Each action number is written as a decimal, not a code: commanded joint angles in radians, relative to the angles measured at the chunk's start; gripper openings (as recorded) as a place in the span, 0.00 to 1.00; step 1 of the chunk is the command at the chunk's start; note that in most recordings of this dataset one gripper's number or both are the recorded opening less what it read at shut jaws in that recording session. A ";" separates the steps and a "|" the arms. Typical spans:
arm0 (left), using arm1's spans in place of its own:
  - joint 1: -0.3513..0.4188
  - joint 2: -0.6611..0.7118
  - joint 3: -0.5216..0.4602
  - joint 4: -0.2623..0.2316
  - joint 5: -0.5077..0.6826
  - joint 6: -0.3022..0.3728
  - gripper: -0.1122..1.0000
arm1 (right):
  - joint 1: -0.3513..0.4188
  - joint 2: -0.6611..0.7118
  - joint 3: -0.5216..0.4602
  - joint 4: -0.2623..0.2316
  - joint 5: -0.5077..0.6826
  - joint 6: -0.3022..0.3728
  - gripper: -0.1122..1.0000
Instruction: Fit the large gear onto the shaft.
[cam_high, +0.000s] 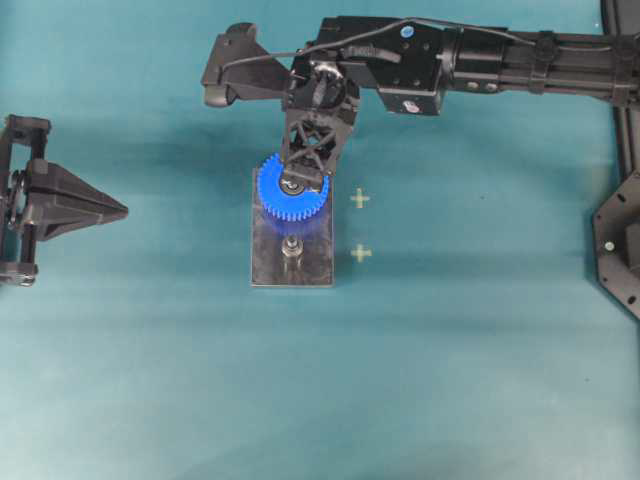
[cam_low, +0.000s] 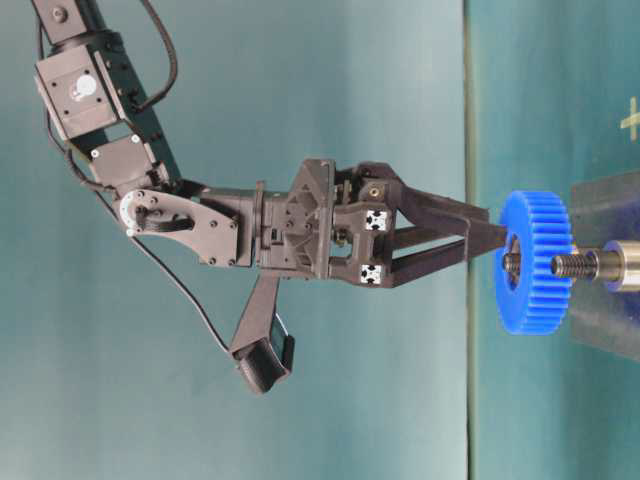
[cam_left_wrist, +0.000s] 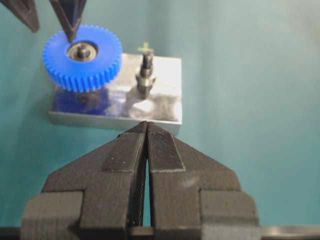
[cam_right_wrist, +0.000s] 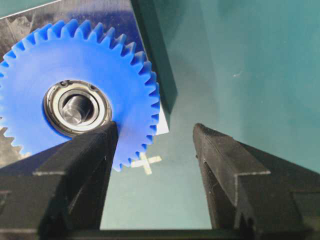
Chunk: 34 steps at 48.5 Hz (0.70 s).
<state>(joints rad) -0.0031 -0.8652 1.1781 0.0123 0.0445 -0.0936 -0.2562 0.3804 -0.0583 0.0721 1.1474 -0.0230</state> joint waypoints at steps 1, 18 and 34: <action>0.000 0.003 -0.017 0.002 -0.005 -0.002 0.10 | 0.000 -0.035 -0.020 -0.008 0.008 0.000 0.67; -0.002 0.003 -0.018 0.002 -0.005 -0.002 0.10 | 0.043 -0.043 -0.121 0.014 0.026 0.008 0.67; -0.005 0.005 -0.023 0.002 -0.005 0.000 0.10 | 0.094 -0.172 -0.018 0.012 -0.031 0.011 0.66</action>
<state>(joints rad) -0.0046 -0.8652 1.1766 0.0123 0.0445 -0.0951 -0.1733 0.3007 -0.1028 0.0828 1.1490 -0.0169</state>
